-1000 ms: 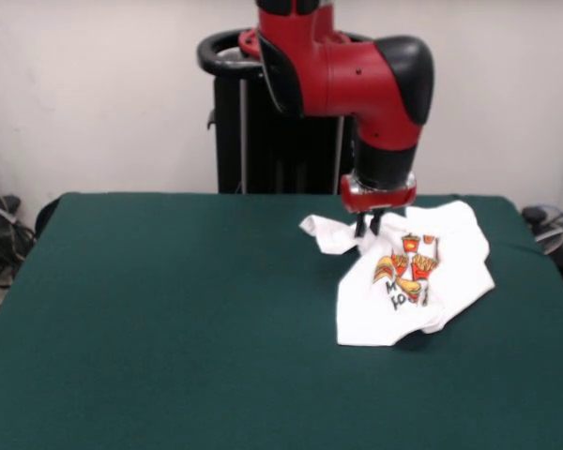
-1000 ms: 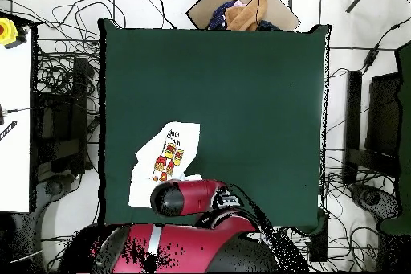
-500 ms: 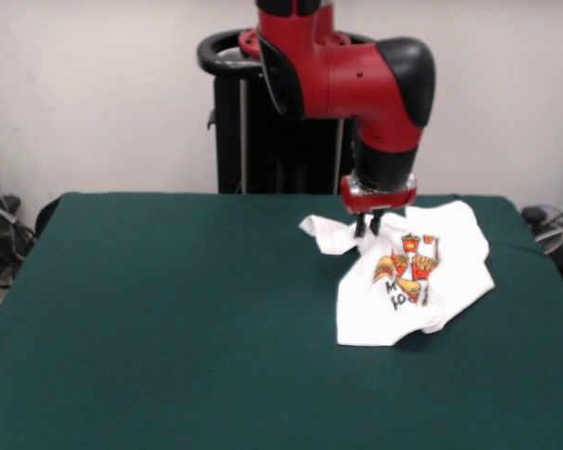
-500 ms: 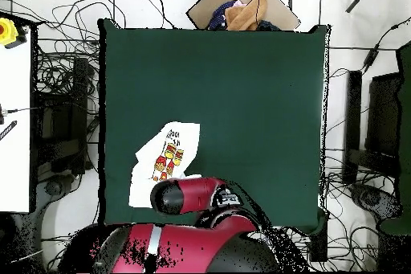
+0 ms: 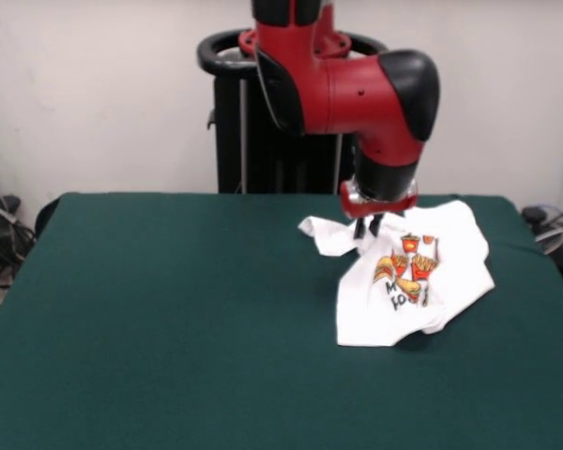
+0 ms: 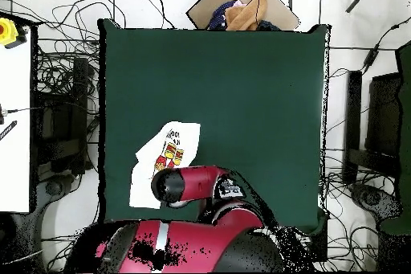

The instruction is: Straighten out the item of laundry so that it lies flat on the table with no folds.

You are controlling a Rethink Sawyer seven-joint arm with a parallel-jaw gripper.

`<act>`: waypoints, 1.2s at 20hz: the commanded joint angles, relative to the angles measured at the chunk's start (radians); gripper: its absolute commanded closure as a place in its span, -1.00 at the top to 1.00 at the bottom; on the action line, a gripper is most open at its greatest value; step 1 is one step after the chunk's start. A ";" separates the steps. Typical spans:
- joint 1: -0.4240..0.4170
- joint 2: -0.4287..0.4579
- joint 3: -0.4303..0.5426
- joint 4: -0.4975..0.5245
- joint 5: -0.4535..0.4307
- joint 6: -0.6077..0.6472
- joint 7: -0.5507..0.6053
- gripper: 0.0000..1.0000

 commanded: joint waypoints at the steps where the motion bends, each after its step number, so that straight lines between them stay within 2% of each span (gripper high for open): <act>1: -0.091 -0.011 -0.027 -0.356 -0.015 -0.055 0.058 -1.00; 10: -0.117 -0.029 0.012 -0.375 -0.030 0.032 0.059 -1.00; 15: -0.140 -0.059 0.049 -0.368 -0.016 0.128 0.044 -1.00; 24: -0.182 -0.136 0.103 -0.308 -0.003 0.225 0.022 -1.00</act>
